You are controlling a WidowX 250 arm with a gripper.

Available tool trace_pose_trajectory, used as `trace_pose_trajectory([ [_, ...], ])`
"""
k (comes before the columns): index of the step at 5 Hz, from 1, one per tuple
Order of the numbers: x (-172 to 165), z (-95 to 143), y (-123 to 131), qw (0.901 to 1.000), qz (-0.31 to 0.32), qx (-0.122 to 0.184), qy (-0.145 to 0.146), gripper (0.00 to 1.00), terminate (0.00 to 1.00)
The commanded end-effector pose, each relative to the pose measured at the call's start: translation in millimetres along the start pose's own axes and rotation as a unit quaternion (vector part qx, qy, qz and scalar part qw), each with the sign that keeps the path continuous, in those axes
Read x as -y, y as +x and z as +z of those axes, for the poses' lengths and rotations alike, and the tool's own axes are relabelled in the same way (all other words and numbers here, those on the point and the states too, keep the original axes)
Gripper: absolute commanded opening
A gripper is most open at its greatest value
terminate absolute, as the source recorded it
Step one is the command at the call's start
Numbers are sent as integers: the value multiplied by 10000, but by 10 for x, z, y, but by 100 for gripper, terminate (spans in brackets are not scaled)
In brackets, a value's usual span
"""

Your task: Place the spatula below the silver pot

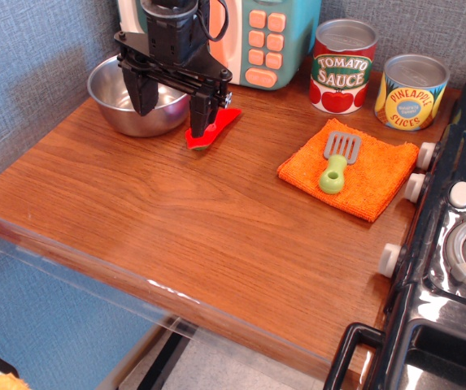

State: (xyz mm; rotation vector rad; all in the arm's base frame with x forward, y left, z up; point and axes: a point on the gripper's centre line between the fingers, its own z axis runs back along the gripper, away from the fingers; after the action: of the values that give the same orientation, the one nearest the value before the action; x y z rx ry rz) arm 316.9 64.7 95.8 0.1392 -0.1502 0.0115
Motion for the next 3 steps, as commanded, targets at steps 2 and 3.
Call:
trace_pose_trajectory([
  [2, 293, 52, 118, 9985, 454, 314, -24, 100, 0],
  [3, 514, -29, 277, 9974, 630, 288, 210, 100, 0],
])
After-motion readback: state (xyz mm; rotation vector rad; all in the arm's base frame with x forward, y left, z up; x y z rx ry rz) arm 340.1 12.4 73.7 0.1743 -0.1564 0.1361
